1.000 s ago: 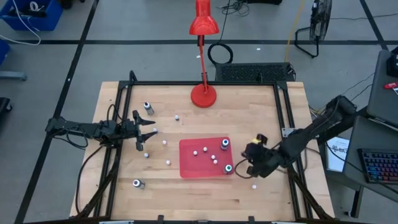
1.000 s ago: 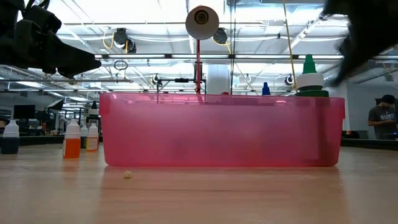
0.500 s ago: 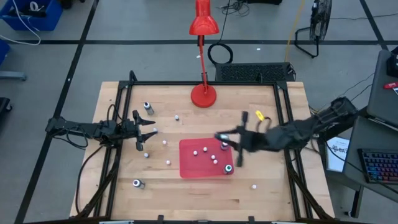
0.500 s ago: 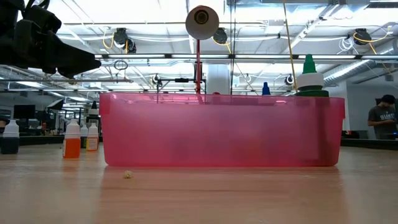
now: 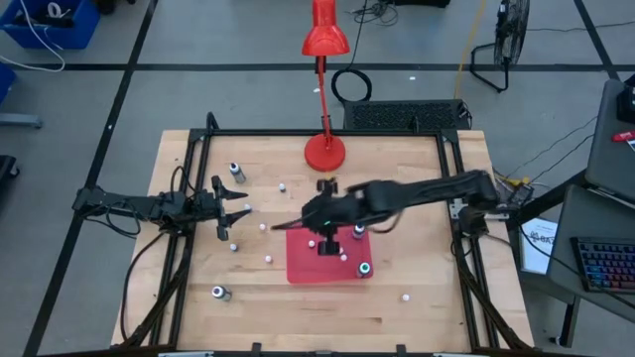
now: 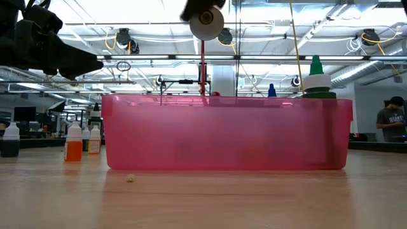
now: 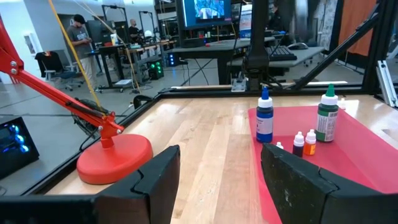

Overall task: Pick & Place food coloring
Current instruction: Put the small purple food coloring bottle into the pink bin

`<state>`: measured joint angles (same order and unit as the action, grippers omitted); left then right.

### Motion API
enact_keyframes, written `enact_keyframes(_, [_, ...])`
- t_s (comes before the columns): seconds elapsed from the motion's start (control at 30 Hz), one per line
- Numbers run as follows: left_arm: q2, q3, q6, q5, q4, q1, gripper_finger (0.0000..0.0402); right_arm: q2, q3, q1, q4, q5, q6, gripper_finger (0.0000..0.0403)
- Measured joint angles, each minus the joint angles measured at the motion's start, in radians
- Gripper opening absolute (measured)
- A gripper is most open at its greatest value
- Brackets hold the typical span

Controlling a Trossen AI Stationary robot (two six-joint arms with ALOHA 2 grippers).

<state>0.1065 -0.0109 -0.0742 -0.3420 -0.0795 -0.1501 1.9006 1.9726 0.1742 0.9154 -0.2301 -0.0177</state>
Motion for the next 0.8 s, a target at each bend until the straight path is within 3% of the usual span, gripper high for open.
enact_keyframes(0.17, [0.000,0.000,0.000,0.000,0.000,0.000,0.0225,0.138,0.000,0.008,0.099,0.077,-0.009,0.0054])
enact_keyframes(0.5, [0.000,0.000,0.000,0.000,0.000,0.000,0.0225,0.363,0.001,0.065,0.194,0.079,-0.034,0.0054])
enact_keyframes(0.8, [0.000,0.000,0.000,0.000,0.000,0.000,0.0225,0.412,0.001,0.066,0.207,0.076,-0.024,0.0054])
